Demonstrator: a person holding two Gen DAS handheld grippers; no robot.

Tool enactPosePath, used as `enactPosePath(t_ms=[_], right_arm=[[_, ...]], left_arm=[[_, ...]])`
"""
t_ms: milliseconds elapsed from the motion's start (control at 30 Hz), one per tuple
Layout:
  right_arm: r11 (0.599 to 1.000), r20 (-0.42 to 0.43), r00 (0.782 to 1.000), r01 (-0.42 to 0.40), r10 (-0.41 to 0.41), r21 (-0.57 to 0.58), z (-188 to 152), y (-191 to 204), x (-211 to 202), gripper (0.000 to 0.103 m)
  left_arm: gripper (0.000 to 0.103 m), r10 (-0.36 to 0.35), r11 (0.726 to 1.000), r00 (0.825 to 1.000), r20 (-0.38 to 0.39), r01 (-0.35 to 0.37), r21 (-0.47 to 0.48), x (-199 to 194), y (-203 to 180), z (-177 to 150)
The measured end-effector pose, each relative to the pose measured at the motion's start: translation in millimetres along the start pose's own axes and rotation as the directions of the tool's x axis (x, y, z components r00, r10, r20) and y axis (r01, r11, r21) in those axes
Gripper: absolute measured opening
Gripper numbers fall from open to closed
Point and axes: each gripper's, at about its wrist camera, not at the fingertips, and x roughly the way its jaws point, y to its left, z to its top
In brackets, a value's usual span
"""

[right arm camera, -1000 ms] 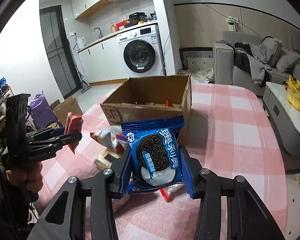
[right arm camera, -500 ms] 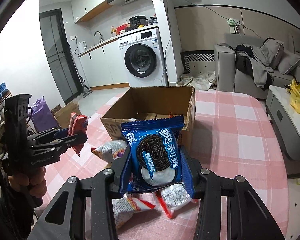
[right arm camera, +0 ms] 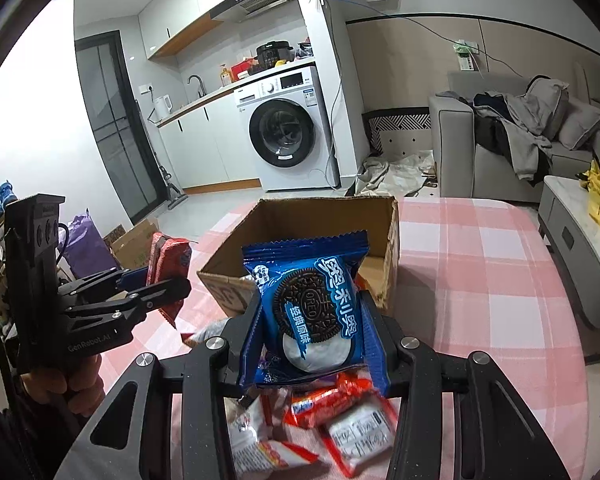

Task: Organize snacks
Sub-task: 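Lift both held packs and carry them over the cardboard box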

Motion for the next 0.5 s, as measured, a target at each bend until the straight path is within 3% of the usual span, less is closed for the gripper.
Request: enactPosePath(t_ms=[500], right_arm=[[0.999,0.035,0.999,-0.022,0.021,0.025,25,-5,25,0.045]], left_arm=[[0.044,0.052,0.998,0.998,0.024,-0.052,0.022,30,-2,29]])
